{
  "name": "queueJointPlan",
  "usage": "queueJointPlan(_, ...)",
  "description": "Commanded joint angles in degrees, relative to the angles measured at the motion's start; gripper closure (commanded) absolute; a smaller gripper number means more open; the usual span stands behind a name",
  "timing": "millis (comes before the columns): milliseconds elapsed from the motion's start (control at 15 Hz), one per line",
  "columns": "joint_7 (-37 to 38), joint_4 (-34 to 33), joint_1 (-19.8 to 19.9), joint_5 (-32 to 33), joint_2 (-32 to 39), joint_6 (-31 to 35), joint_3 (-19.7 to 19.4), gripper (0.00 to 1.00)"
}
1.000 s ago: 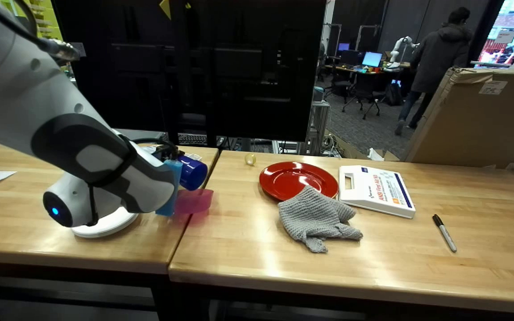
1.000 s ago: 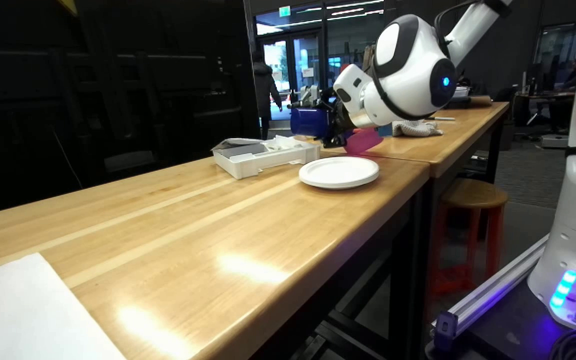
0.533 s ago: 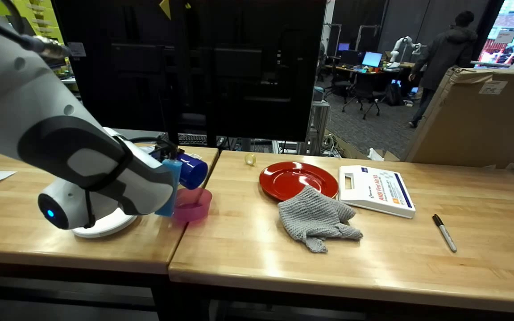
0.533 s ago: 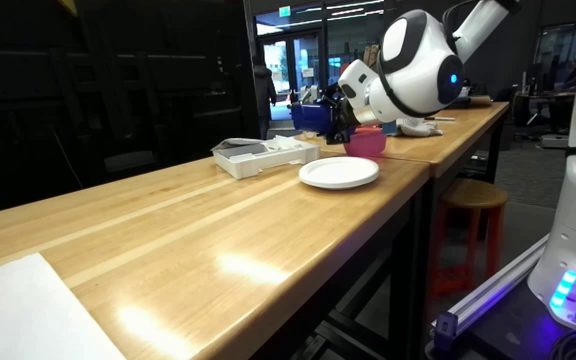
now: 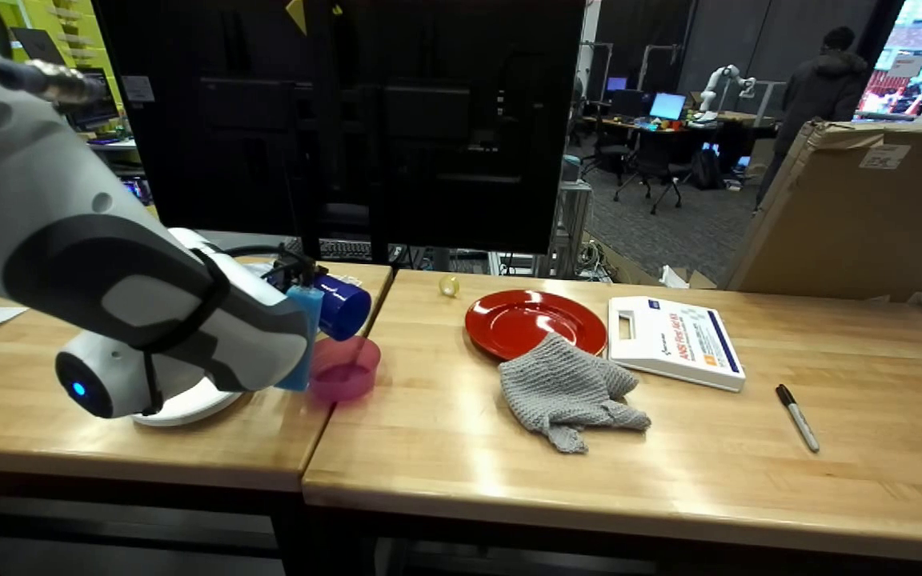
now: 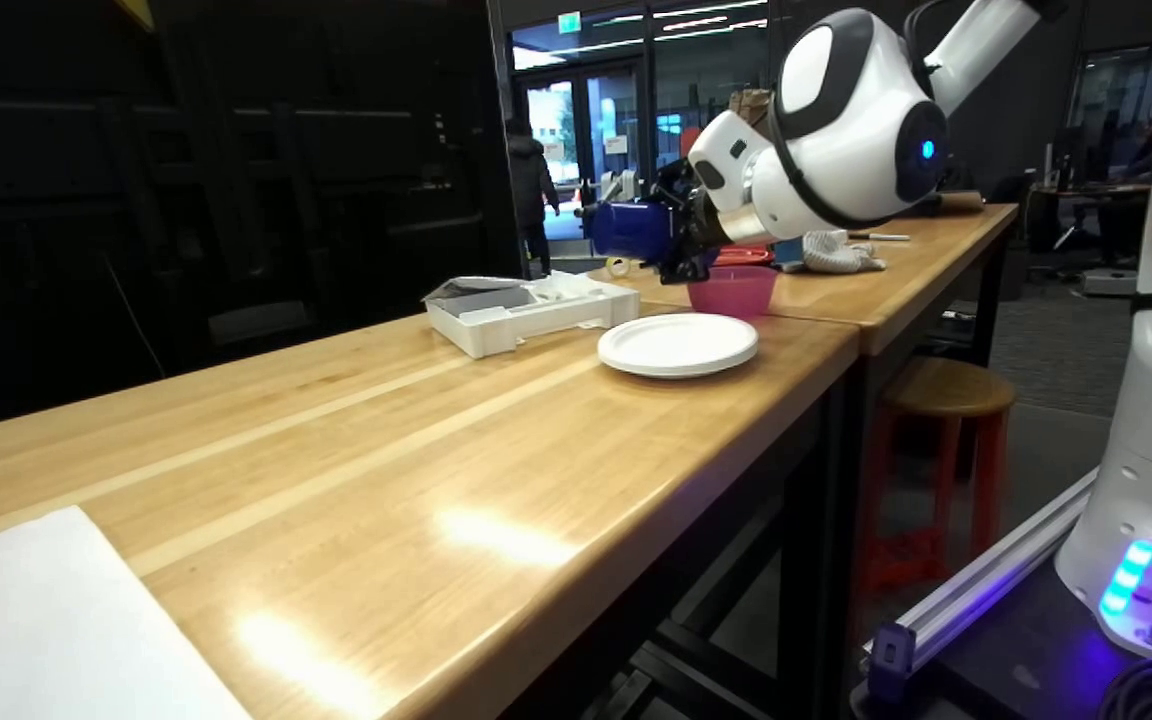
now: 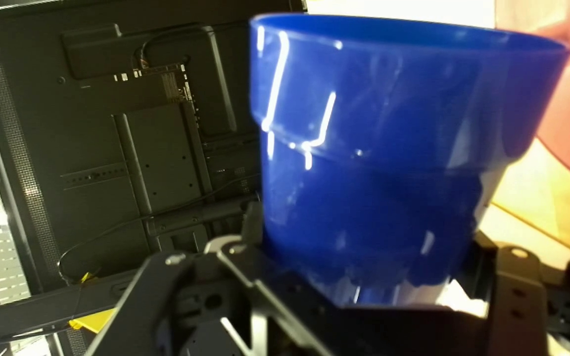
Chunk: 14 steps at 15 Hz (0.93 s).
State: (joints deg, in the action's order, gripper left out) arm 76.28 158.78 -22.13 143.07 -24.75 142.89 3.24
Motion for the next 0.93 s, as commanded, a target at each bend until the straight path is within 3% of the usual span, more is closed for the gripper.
queueJointPlan(0,-2.4,0.1,0.0,-0.4,-3.0,2.3,-0.4,0.42)
queueJointPlan(533,-13.6,0.4,-1.9,-9.1,-5.6,3.2,2.2,0.42)
queueJointPlan(600,-13.9,0.4,-0.4,-10.0,-5.7,3.6,4.2,0.42)
queueJointPlan(867,-13.2,0.3,-0.5,-11.5,-5.6,3.9,6.0,0.42)
